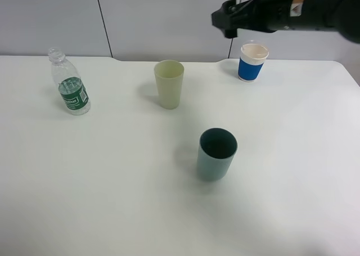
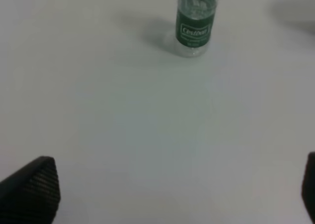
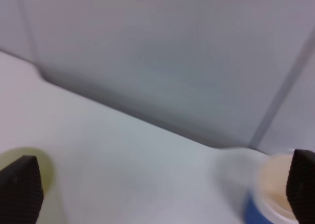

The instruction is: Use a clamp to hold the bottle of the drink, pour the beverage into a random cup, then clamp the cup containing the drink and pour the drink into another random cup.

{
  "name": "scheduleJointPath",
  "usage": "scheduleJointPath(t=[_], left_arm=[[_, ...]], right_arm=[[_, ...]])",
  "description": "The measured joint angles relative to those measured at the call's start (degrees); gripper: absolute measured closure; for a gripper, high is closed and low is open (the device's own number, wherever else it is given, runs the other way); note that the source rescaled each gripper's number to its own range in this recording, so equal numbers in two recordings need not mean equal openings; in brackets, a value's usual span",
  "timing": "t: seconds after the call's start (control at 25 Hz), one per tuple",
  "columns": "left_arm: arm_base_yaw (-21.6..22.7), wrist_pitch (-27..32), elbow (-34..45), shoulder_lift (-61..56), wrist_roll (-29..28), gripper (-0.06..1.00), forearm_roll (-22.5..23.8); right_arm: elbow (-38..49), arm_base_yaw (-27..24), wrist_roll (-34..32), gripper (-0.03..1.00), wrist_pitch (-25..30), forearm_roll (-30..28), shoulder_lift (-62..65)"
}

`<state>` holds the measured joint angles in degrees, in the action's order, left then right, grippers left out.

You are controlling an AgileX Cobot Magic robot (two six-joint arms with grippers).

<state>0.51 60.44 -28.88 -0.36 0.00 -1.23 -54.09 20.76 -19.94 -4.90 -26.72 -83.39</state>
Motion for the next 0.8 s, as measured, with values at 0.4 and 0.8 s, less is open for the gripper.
scheduleJointPath(t=[0.4, 0.8], left_arm=[[0.0, 0.0, 0.0, 0.0, 0.0, -0.06, 0.0], [0.0, 0.0, 0.0, 0.0, 0.0, -0.06, 0.0]], right_arm=[[1.6, -11.3, 5.1, -0.03, 15.9, 3.8, 15.9], [14.4, -22.4, 12.2, -0.03, 18.2, 15.5, 39.7]])
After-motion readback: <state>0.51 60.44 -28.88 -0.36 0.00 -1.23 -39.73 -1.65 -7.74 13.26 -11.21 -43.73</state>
